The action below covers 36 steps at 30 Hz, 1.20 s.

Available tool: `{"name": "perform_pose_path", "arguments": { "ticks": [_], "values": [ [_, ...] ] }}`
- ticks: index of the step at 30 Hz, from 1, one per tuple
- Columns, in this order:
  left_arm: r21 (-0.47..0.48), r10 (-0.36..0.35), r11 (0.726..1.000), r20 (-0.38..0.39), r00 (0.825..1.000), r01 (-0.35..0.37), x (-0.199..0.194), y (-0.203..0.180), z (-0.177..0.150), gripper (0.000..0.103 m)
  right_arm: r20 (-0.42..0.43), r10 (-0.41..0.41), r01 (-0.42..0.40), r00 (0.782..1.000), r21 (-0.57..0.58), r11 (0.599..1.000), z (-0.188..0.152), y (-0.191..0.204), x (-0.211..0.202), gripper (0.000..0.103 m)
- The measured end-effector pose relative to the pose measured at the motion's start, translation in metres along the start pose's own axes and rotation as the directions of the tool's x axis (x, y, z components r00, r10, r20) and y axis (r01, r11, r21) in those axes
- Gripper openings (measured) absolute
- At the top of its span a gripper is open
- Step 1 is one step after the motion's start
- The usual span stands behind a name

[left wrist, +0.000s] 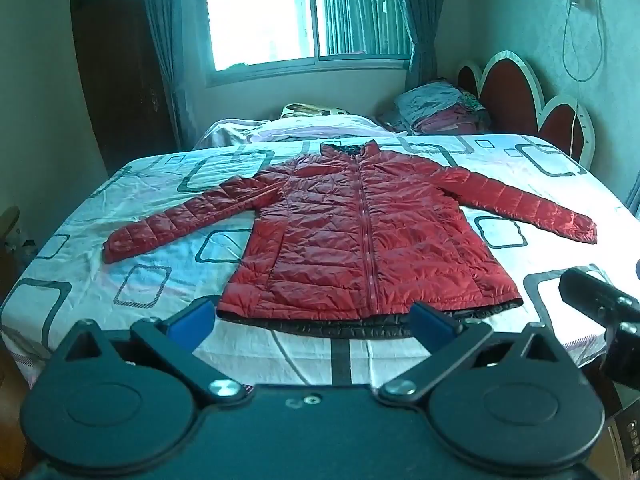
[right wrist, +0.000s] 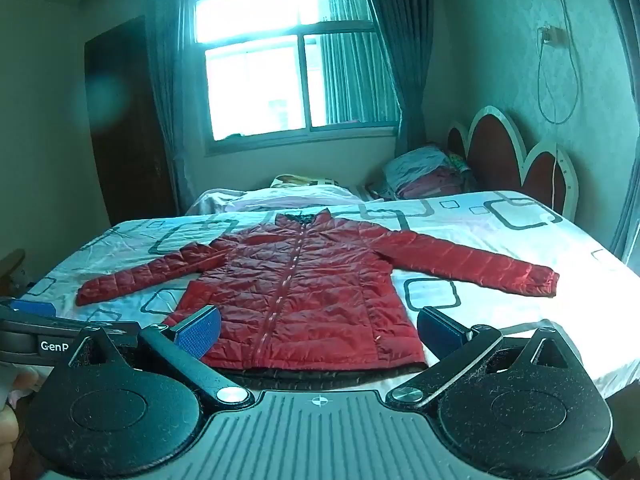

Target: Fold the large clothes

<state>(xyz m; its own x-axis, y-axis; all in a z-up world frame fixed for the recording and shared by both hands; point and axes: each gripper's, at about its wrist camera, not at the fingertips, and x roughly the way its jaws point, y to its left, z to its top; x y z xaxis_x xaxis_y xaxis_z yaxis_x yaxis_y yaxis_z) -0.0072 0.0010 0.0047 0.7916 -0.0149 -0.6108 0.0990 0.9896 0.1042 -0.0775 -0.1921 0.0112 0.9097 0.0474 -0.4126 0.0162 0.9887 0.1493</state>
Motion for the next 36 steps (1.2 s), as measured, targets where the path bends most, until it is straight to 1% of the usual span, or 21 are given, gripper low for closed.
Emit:
{"name": "perform_pose_path", "arguments": {
  "ticks": [13, 36],
  "values": [
    [-0.008, 0.016, 1.0, 0.0, 1.0, -0.016, -0.001, 0.001, -0.001, 0.103, -0.004, -0.024, 0.024, 1.0, 0.0, 1.0, 0.002, 0.0, 0.008, 0.103],
    [-0.015, 0.016, 1.0, -0.011, 1.0, -0.016, 0.001, 0.006, 0.002, 0.103, -0.014, -0.021, 0.021, 1.0, -0.003, 1.0, 0.003, 0.004, 0.016, 0.103]
  ]
}}
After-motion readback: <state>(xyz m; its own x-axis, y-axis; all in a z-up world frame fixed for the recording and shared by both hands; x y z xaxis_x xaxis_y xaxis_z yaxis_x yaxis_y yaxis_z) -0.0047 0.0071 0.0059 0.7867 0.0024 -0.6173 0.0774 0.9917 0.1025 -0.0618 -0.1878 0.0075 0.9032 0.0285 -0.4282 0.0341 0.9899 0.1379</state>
